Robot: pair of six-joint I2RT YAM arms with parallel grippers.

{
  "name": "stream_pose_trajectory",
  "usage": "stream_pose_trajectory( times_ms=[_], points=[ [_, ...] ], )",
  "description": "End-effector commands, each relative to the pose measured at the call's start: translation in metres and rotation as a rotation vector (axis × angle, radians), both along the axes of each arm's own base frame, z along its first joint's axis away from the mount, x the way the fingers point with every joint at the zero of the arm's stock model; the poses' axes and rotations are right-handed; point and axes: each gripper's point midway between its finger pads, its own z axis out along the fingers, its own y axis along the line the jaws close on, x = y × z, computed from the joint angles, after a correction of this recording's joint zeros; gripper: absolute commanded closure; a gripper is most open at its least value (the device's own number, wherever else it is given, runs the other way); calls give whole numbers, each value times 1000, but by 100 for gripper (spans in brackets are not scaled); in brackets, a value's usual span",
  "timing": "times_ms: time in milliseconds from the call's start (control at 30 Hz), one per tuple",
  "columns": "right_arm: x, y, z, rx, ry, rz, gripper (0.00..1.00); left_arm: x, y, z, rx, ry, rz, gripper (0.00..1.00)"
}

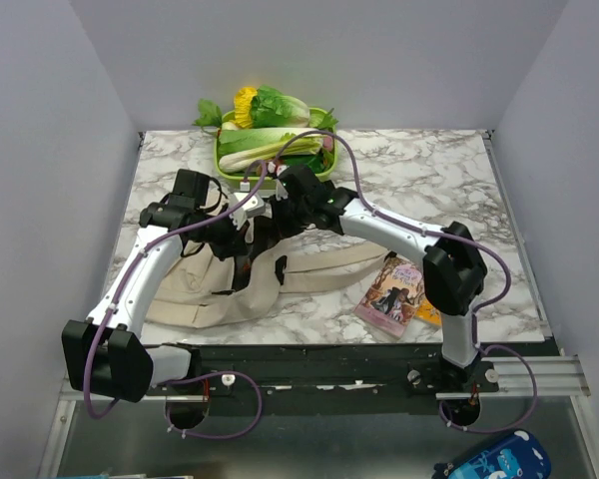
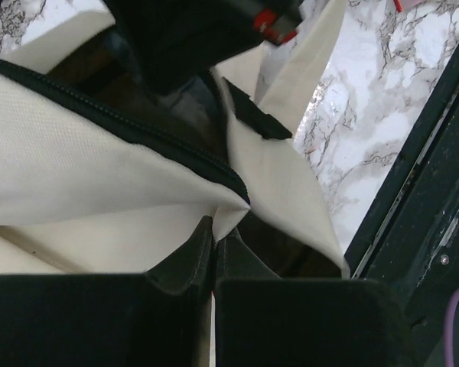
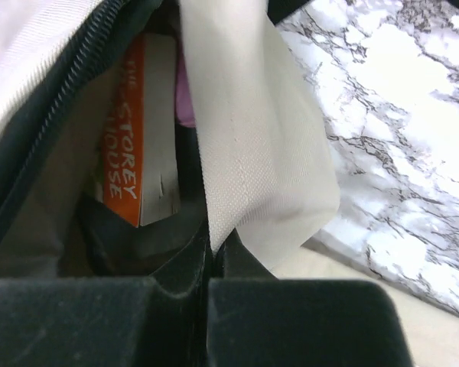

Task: Pack the student bag
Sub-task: Adjust the student bag at the center of the board.

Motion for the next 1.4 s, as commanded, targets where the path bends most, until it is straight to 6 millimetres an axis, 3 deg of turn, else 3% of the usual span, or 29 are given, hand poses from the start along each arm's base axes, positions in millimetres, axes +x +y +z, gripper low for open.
stream_pose_trajectory(
  times_ms=[0, 133, 167, 233, 267, 300, 333, 367, 467, 533, 667, 800, 833, 933, 967, 1033, 1067, 1167, 1367],
  points=[
    [-8, -18, 28, 36, -31, 108, 99, 2, -1, 2, -4, -32, -15, 96],
    [-27, -32, 25, 14, -29, 179, 99, -1, 0, 5, -3, -39, -15, 96],
    [-40, -42, 5, -16, 10, 194, 99, -1, 0, 5, -2, -42, -16, 96],
    [-56, -50, -7, -35, 18, 225, 97, -1, 1, 6, -1, -46, -13, 96],
    [-63, -55, -7, -39, 14, 235, 91, 0, 0, 8, -3, -50, -14, 96],
    [-74, -66, -25, -72, 43, 241, 87, 0, 1, 9, -1, -54, -11, 96],
    [-74, -71, -27, -88, 26, 232, 81, 3, 0, 15, -5, -69, -9, 96],
    [-74, -74, -16, -73, -7, 222, 49, 5, 0, 18, -7, -76, -5, 96],
    [-64, -73, 7, -9, -104, 164, 17, 10, -1, 26, -14, -95, 2, 96],
    [-55, -58, 46, 123, -184, 146, 6, 11, -2, 30, -17, -90, 9, 96],
    [-48, -27, 93, 339, -265, 162, 0, 8, -1, 32, -18, -71, 24, 96],
    [-41, -8, 118, 412, -303, 187, 0, 5, 2, 34, -14, -87, 41, 96],
    [-40, -1, 103, 396, -272, 206, 0, 4, 3, 34, -15, -88, 51, 96],
    [-36, 12, 82, 382, -221, 236, 0, 2, 2, 33, -28, -88, 61, 96],
    [-34, 17, 57, 354, -174, 241, 9, 1, 1, 33, -35, -82, 67, 96],
    [-34, 24, 44, 355, -128, 251, 30, 1, 1, 32, -36, -80, 67, 96],
    [-34, 27, 29, 338, -101, 248, 53, 1, 1, 33, -38, -80, 66, 96],
    [-30, 23, 12, 301, -118, 204, 95, -2, 2, 31, -32, -76, 65, 96],
    [-16, 24, -10, 257, -139, 119, 89, -5, 0, 27, -39, -63, 57, 96]
  ],
)
